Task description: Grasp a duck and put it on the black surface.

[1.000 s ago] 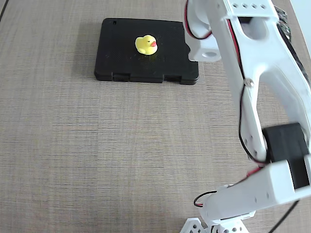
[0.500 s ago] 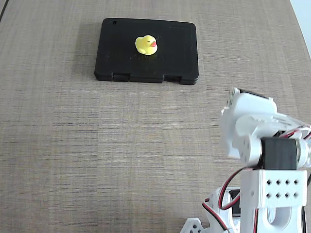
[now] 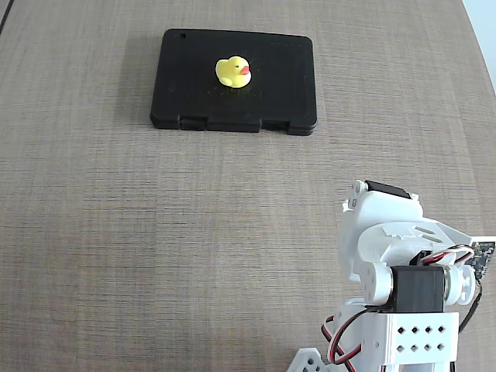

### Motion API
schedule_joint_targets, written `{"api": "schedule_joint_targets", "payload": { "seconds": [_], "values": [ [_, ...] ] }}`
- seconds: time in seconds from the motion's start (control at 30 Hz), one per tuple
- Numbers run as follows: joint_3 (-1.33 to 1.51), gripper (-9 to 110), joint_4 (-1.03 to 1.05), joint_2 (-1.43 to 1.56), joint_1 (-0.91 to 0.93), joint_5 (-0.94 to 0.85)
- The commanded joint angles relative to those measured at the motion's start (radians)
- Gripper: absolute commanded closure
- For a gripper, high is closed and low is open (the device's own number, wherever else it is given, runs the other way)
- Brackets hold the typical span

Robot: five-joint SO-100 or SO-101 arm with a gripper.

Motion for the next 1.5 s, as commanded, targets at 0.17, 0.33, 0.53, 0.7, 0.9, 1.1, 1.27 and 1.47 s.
{"api": "schedule_joint_targets", "payload": {
  "seconds": [0.17,0.33,0.53,0.7,0.9,1.1,1.27,1.47],
  "values": [
    [-0.032,102,0.097,0.064,0.003,-0.003],
    [-0.035,102,0.109,0.064,-0.011,-0.003],
    [-0.035,102,0.109,0.063,-0.012,-0.003],
    [-0.034,102,0.109,0.061,-0.038,-0.003],
    [-0.034,102,0.107,0.063,-0.055,0.006],
    [-0.034,102,0.107,0.061,-0.055,0.006],
    [-0.034,102,0.107,0.061,-0.055,0.005],
    [-0.034,102,0.107,0.061,-0.055,0.003]
  ]
}}
